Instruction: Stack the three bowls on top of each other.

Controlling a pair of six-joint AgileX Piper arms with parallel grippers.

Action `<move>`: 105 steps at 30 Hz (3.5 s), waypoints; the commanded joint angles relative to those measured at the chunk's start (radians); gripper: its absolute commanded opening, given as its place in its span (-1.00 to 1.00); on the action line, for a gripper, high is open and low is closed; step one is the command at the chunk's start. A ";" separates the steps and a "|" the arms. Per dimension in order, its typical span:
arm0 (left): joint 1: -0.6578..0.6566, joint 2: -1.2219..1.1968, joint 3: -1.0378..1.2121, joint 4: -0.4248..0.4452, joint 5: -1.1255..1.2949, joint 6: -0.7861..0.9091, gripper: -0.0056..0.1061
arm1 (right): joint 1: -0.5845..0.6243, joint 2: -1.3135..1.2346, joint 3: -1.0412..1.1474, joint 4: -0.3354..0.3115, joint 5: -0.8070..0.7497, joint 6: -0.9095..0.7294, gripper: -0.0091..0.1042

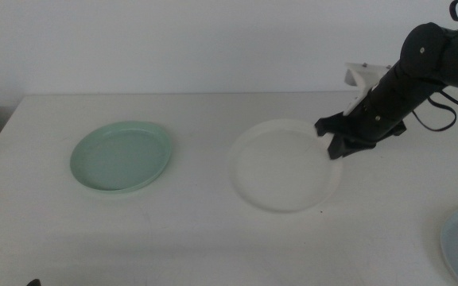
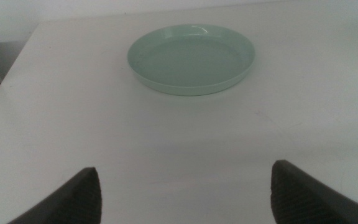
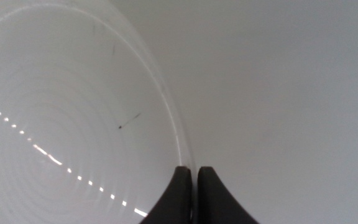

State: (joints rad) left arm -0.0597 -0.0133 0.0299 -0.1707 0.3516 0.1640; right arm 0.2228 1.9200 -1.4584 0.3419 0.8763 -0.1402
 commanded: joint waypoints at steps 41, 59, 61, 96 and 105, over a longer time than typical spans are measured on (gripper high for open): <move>0.001 -0.013 -0.003 -0.006 -0.071 -0.008 0.98 | 0.289 -0.108 0.364 0.007 -0.239 0.191 -0.54; 0.001 -0.013 -0.003 -0.006 -0.071 -0.008 0.98 | -0.159 -0.575 0.313 -0.163 0.095 0.204 0.12; 0.001 -0.013 -0.003 -0.006 -0.071 -0.008 0.98 | -0.260 -0.612 0.313 -0.201 0.134 0.191 0.12; 0.001 -0.013 -0.003 -0.006 -0.071 -0.008 0.98 | -0.947 -0.225 0.360 -0.200 0.254 0.091 0.10; 0.001 -0.013 -0.003 -0.006 -0.071 -0.008 0.98 | -0.957 -0.162 0.363 -0.197 0.228 0.094 -0.08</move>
State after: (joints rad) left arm -0.0597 -0.0133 0.0299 -0.1707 0.3516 0.1640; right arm -0.7253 1.7873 -1.0820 0.1401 1.1071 -0.0450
